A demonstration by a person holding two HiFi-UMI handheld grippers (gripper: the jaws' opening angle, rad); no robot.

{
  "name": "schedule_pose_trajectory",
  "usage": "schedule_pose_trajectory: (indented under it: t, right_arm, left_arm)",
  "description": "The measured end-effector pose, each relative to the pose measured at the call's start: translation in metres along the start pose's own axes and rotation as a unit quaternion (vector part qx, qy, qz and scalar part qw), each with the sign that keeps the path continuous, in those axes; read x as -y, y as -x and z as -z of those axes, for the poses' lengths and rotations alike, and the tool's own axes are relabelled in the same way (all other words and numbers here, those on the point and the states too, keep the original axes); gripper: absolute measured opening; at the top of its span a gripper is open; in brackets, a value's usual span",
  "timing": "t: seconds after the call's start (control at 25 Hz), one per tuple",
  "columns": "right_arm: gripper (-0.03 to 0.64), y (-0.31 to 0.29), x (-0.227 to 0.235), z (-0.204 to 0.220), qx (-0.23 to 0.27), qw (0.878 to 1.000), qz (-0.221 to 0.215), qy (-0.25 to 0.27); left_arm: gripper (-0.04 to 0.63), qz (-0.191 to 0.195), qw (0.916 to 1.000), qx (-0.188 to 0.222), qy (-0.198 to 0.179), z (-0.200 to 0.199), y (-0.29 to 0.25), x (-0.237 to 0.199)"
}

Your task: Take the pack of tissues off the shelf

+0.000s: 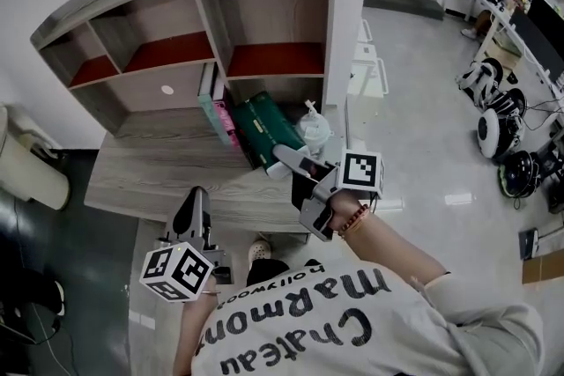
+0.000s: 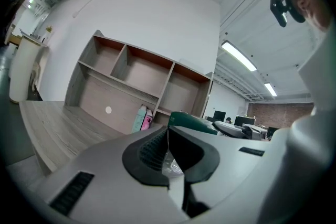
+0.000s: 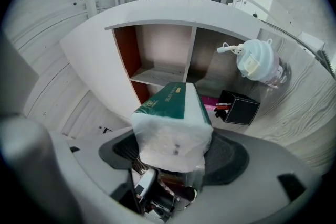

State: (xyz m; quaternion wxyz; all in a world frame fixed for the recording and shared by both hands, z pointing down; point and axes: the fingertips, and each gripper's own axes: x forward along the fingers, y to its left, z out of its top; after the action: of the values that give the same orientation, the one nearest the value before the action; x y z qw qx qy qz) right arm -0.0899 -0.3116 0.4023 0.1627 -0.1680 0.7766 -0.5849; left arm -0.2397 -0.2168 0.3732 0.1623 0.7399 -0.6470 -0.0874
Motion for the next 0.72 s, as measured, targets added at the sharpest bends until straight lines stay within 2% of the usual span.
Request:
schedule_pose_trajectory:
  t: [0.4, 0.72]
  right_arm:
    - [0.348, 0.018, 0.011, 0.018, -0.018, 0.999, 0.021, -0.019]
    - [0.35, 0.024, 0.026, 0.035, -0.035, 0.998, 0.039, -0.029]
  left_arm:
    - [0.018, -0.02, 0.9997, -0.008, 0.011, 0.015, 0.024, 0.01]
    - [0.018, -0.031, 0.9989, -0.033, 0.014, 0.029, 0.034, 0.015]
